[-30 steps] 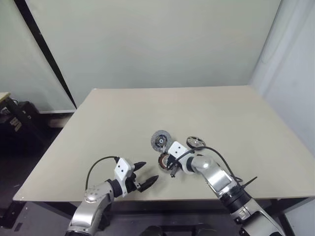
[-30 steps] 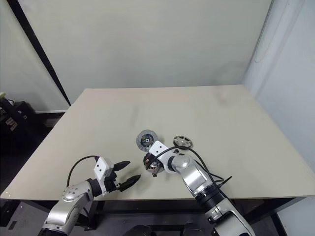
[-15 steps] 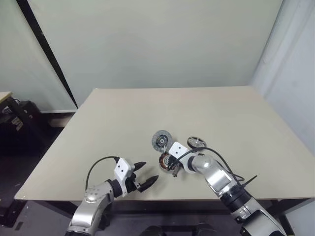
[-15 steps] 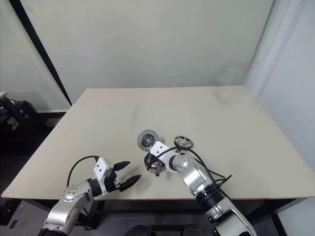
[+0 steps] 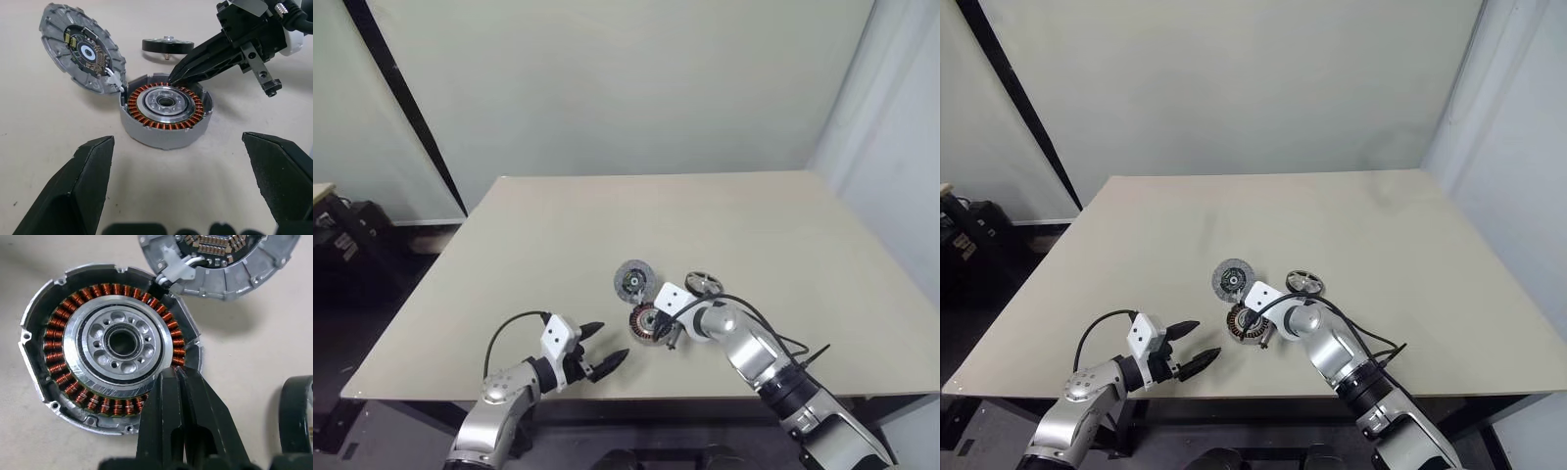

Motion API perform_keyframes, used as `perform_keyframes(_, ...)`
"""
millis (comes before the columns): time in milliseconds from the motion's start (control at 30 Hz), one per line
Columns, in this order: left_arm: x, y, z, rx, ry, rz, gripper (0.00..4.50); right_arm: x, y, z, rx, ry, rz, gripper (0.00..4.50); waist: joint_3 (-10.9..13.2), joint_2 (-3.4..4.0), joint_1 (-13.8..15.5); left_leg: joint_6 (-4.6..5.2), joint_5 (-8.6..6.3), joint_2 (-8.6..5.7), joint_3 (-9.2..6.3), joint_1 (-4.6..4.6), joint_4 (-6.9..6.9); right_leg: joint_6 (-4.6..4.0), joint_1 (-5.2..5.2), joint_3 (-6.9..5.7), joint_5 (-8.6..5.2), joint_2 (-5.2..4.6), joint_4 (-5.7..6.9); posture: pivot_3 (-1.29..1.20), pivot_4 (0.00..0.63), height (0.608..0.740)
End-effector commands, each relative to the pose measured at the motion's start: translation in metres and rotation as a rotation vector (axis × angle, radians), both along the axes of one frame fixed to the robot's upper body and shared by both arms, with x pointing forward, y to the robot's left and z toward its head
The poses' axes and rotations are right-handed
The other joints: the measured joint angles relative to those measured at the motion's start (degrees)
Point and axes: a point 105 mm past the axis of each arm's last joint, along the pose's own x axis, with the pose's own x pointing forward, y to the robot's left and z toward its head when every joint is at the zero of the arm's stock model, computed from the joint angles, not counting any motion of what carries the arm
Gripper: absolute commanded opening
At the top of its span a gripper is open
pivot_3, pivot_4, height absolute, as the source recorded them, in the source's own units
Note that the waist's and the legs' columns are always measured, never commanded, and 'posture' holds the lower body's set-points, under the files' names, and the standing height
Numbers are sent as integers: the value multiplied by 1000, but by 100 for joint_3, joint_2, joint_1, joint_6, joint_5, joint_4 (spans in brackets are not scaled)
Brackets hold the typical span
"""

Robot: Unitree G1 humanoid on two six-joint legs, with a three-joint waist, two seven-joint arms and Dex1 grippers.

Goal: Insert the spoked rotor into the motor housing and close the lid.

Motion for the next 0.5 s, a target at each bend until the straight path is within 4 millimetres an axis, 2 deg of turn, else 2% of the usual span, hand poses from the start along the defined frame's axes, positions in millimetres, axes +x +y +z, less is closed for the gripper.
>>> perform_keyframes(33,5,-4,12,1,-59,-15,4500,7,8,20,34,-69,14,55,0,0,-1,0,0,0,0,0,0,0,0,0,0,0,0,0,0,740)
perform_keyframes(333,6,-4,12,2,-63,-15,4500,-3,26,33,169,-23,56,55,0,0,-4,0,0,2,-2,-2,-1,0,-1,1,0,0,0,0,0,740)
perform_keyframes(500,6,-4,13,-2,-63,-7,4500,-15,34,20,189,34,84,55,0,0,-3,0,0,2,-2,-1,-1,0,-1,1,0,1,-1,0,0,740)
